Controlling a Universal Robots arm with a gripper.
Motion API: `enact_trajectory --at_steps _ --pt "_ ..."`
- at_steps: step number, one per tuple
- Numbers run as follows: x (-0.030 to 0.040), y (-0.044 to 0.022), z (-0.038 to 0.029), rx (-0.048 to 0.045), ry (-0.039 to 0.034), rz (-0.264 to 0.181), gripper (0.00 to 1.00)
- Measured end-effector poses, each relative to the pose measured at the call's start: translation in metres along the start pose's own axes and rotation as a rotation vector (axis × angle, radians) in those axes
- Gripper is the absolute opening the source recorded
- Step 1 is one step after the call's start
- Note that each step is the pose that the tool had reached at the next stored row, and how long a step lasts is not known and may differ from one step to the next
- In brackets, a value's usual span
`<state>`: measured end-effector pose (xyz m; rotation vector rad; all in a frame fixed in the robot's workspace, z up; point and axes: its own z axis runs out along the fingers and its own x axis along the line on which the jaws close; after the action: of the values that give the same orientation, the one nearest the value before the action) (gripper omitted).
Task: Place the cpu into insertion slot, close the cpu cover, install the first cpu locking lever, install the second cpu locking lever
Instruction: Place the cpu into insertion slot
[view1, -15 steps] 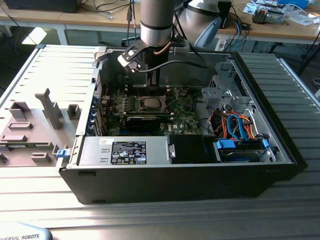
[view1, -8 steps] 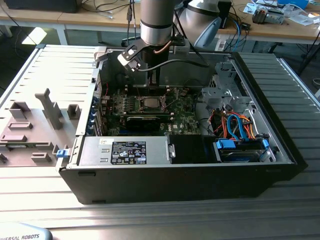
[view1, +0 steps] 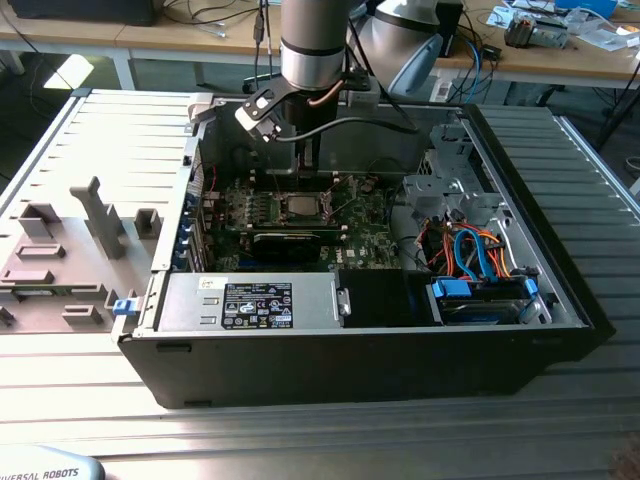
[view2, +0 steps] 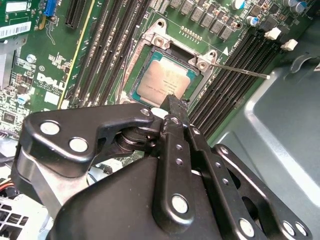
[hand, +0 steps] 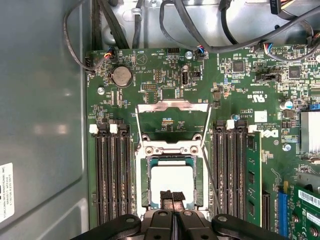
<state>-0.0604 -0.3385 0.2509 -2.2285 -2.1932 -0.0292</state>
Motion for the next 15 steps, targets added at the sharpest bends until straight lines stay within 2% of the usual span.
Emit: enact_trajectory --at_steps 15 --pt "0.0001 0.0000 -0.0050 0.0000 0.0001 0.000 0.11"
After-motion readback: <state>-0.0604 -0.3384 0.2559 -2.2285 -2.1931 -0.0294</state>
